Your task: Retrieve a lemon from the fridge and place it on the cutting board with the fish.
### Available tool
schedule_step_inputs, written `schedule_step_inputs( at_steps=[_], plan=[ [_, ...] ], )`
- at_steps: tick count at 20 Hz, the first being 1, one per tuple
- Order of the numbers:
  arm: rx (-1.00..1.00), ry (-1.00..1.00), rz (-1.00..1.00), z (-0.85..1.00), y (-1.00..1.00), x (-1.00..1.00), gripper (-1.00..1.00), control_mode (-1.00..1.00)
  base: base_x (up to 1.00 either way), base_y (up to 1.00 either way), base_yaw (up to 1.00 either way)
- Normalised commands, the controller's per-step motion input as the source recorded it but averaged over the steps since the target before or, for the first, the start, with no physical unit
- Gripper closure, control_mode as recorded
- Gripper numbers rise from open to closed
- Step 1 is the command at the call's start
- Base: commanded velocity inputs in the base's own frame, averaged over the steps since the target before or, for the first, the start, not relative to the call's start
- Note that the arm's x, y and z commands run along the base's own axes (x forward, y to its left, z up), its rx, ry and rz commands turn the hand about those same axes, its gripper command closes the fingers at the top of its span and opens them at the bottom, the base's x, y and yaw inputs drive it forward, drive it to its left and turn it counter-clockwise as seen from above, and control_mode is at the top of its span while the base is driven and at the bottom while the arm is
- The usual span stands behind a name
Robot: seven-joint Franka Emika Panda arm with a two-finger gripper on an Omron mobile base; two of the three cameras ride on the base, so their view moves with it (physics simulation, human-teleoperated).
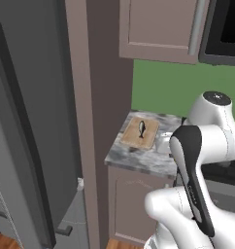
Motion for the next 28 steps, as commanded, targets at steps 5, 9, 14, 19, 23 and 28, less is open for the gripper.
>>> schedule_step_inputs(
  at_steps=[5,9,14,19,23,28],
  plan=[
    [0.00,0.00,0.00,0.00,0.00,0.00,1.00,1.00,0.00,0.00,-0.01],
    [0.00,0.00,0.00,0.00,0.00,0.13,1.00,-1.00,0.14,0.02,-0.02],
    [0.00,0.15,-0.07,0.12,0.00,0.67,1.00,-1.00,0.00,0.00,0.00],
    [0.00,0.15,0.00,0.01,-0.19,0.72,1.00,-1.00,0.00,0.00,0.00],
    [-0.01,0.00,0.00,-0.05,-0.20,0.68,1.00,-1.00,0.00,0.00,0.00],
    [-0.02,-0.09,0.00,-0.37,-0.03,0.48,1.00,-1.00,0.00,0.00,0.00]
  ],
)
